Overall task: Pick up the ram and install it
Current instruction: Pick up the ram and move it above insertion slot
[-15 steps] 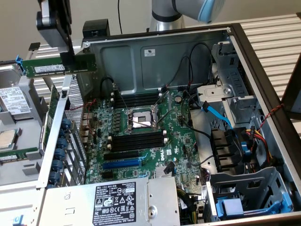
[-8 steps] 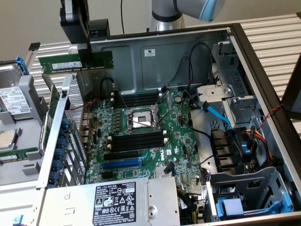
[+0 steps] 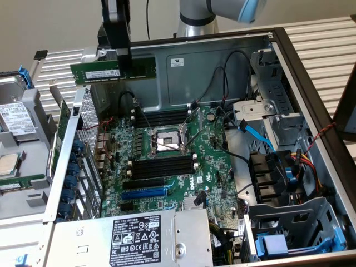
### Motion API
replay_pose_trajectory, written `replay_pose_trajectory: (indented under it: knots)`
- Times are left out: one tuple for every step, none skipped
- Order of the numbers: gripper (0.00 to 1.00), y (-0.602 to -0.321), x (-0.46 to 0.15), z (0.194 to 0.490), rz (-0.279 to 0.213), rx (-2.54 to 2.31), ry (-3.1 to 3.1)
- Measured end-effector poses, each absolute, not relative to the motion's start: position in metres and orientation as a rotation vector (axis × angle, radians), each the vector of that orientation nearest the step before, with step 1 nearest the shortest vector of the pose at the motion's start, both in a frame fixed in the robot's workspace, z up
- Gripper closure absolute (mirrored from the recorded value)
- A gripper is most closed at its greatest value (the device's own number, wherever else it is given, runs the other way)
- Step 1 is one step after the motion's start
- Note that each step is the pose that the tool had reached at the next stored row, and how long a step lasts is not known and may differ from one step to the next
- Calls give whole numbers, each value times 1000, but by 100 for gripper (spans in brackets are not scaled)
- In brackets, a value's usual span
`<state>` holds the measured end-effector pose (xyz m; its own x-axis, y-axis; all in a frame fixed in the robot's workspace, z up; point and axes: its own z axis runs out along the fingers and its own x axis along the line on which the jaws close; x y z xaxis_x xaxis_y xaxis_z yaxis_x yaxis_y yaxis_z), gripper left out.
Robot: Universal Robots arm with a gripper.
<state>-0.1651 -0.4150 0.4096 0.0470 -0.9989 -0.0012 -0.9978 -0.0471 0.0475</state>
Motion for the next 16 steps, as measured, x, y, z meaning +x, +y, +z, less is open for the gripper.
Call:
replay_pose_trajectory:
  knots:
    - [87,-413,-161,408,-52,2248,-2145]
    - [87,-411,-156,406,-52,2249,-2145]
    - [87,-409,-152,404,-53,2249,-2145]
    - [87,-407,-147,402,-53,2248,-2145]
    - [87,-405,-144,401,-53,2249,-2145]
    - [87,-404,-142,399,-52,2249,-2145]
    - [87,-403,-141,397,-53,2248,-2145]
    - [87,-402,-141,397,-53,2248,-2145]
    - [87,-400,-141,396,-53,2248,-2145]
    - [87,-397,-141,395,-53,2248,-2145]
    - [87,-393,-141,394,-53,2249,-2145]
    - [87,-388,-141,393,-53,2248,-2145]
    - [87,-384,-141,391,-53,2248,-2145]
    - [87,-380,-141,390,-53,2248,-2145]
    - [87,-377,-140,388,-52,2248,-2145]
    - [87,-375,-139,386,-51,2248,-2144]
